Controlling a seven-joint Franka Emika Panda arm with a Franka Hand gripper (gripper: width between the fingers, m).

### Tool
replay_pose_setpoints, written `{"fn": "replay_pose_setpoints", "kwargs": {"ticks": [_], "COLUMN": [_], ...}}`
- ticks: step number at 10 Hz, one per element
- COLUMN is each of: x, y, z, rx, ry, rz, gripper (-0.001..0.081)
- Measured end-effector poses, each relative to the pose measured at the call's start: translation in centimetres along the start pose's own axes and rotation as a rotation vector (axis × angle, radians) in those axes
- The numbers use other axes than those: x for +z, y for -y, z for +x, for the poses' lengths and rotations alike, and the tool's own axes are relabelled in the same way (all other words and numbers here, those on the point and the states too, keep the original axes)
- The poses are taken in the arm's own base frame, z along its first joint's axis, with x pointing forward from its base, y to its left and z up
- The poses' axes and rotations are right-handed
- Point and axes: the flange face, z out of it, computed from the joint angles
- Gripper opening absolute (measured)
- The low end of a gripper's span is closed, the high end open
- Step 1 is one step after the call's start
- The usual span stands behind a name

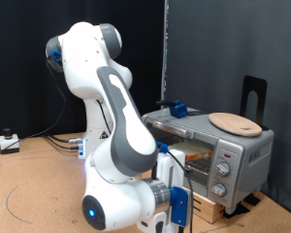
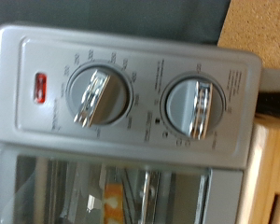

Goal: Make a piece of toast with the oven

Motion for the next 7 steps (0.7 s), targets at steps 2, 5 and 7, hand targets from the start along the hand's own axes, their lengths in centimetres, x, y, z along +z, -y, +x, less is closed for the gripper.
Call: {"fn": "replay_pose_setpoints", "kwargs": {"ticks": [2,5,7], "x": [1.4,3.2,4.7], "y": [0.5,0.5,0.1], "z": [0.5,0.8,1.0], "rx": [-0.005,0.000,0.010], "ry": [0.003,0.023,0.034], "rz": [-0.008,-0.022,-0.034], "gripper": [0.0807,0.0807,0.0807]}}
